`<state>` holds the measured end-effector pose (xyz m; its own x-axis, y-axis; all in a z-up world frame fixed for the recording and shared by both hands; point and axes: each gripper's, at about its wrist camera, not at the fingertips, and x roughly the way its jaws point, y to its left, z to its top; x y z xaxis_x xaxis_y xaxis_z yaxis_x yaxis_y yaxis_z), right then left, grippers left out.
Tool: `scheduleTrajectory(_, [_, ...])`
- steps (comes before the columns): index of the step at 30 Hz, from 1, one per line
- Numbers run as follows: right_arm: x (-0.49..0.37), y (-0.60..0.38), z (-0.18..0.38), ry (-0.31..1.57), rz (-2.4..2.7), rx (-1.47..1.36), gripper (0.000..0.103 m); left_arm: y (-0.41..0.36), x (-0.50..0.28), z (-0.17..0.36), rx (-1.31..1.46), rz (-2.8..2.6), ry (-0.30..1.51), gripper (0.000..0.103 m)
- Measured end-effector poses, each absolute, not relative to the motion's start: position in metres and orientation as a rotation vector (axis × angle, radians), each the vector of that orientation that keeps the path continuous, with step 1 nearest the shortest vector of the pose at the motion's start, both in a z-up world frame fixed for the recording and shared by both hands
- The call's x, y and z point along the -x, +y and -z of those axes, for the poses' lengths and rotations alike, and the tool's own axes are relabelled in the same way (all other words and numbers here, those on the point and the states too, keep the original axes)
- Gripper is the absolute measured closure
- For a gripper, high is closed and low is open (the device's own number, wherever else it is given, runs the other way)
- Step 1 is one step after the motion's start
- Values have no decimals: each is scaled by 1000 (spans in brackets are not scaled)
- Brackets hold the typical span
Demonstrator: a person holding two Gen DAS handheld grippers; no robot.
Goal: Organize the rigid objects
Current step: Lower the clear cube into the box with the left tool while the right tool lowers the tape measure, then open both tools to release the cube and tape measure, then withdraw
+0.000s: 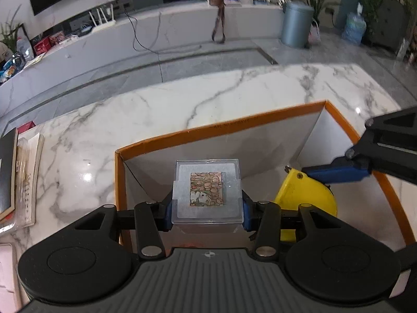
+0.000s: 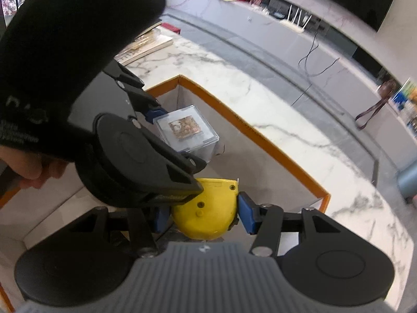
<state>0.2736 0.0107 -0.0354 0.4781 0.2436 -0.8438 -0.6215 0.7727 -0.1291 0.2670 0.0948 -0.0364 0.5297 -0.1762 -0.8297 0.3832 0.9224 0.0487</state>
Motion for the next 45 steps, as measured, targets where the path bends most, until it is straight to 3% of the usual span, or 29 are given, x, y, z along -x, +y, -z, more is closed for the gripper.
scheduleTrajectory(16, [-312, 20, 72, 1025, -469, 537, 50, 85, -272, 39, -258, 286, 941, 51])
scheduleTrajectory(40, [-275, 12, 51, 908, -472, 528, 45, 56, -263, 59, -335, 253, 950, 50])
scheduleTrajectory(43, [-274, 8, 52, 907, -474, 517, 45, 58, -263, 60, -333, 239, 953, 48])
scheduleTrajectory(45, [-271, 0, 53, 906, -476, 519, 44, 59, -262, 61, -325, 224, 957, 36])
